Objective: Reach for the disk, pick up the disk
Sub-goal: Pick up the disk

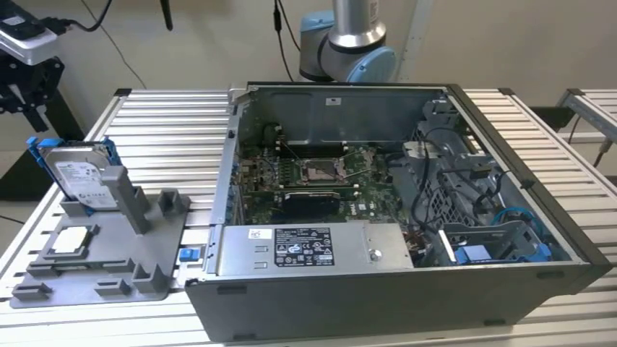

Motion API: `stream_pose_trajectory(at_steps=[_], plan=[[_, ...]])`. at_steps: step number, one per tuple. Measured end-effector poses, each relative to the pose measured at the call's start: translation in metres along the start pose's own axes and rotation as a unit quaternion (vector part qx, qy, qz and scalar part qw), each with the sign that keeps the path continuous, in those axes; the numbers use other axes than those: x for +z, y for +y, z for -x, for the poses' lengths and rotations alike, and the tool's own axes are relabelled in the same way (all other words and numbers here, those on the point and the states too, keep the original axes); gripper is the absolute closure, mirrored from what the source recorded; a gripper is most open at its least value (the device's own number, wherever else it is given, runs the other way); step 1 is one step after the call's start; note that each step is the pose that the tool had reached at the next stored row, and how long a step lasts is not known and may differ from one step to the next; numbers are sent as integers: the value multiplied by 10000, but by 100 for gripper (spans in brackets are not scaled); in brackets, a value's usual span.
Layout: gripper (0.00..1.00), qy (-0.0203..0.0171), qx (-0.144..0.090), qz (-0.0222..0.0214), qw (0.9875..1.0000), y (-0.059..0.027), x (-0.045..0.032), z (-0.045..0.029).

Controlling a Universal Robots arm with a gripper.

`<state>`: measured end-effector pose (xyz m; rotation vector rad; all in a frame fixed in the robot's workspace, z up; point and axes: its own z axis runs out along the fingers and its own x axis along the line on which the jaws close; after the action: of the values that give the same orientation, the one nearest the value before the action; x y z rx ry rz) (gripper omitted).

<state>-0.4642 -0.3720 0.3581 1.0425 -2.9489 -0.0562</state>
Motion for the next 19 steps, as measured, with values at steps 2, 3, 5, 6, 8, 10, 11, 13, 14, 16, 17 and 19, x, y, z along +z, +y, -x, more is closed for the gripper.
stream_pose_trajectory(at_steps=[2, 3, 5, 6, 8, 10, 11, 13, 14, 16, 17, 19], plan=[[100, 6, -180, 0, 9998, -1, 0, 0], [100, 10, -273, 0, 9996, -1, 0, 0], [100, 16, -458, -1, 9989, -1, 0, 0], [100, 19, -548, -2, 9985, -1, 0, 0], [100, 25, -728, -3, 9973, -1, 0, 0], [100, 31, -907, -3, 9959, -1, 0, 0], [100, 35, -999, -3, 9950, -1, 0, 0], [100, 41, -1174, -4, 9931, -1, 0, 0], [100, 44, -1266, -4, 9919, -1, 0, 0], [100, 50, -1426, -4, 9898, -1, 0, 1], [100, 53, -1501, -4, 9886, -2, 0, 2], [100, 59, -1649, -4, 9863, -3, 0, 3]])
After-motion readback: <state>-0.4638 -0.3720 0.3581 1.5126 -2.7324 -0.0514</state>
